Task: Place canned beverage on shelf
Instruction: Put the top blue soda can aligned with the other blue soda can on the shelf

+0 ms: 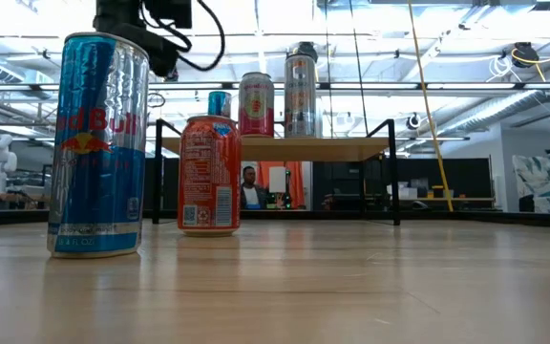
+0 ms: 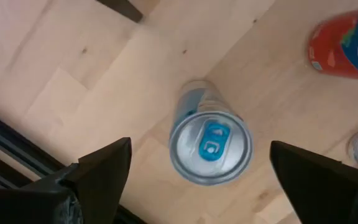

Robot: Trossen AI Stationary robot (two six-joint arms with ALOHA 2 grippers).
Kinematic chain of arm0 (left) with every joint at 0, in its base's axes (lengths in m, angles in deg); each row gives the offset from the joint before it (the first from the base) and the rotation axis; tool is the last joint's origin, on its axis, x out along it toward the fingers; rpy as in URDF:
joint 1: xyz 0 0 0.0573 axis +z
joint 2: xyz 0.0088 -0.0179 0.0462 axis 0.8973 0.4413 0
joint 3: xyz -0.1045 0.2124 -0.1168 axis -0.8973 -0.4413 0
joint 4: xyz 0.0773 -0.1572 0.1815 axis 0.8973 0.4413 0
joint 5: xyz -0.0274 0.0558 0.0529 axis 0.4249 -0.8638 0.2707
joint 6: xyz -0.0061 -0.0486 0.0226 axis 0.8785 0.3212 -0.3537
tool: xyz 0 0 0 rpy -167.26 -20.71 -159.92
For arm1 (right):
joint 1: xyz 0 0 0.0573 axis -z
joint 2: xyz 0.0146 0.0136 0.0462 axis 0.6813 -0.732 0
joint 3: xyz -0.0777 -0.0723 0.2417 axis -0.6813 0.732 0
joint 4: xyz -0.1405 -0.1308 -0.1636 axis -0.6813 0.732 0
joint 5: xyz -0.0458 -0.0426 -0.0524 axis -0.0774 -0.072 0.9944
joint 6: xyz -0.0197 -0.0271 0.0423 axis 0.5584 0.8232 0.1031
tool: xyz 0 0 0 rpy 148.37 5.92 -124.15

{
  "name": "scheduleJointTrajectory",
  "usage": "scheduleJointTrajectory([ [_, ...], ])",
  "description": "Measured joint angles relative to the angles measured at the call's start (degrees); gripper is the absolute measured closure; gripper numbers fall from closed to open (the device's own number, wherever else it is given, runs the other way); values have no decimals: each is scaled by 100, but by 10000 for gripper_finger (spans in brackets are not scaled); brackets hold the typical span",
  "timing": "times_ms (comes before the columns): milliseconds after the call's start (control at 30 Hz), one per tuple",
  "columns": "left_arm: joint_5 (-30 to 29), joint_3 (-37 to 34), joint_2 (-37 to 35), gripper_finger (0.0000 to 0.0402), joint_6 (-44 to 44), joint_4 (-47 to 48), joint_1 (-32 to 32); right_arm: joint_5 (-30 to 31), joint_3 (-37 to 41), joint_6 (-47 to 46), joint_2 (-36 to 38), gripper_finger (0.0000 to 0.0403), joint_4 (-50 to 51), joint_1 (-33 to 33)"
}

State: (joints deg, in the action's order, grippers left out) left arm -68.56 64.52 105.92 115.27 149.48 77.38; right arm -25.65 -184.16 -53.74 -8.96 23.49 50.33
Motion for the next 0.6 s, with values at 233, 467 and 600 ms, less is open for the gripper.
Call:
scheduleJointTrajectory([
  [233, 13, 0, 361, 20, 643, -23, -7, -578, 0, 336, 0, 80, 176, 0],
  [467, 85, 0, 511, 20, 1203, 15, -8, -724, 0, 407, 0, 80, 190, 0],
  [600, 157, -4, 514, 20, 1194, -113, -10, -717, 0, 303, 0, 80, 117, 0],
])
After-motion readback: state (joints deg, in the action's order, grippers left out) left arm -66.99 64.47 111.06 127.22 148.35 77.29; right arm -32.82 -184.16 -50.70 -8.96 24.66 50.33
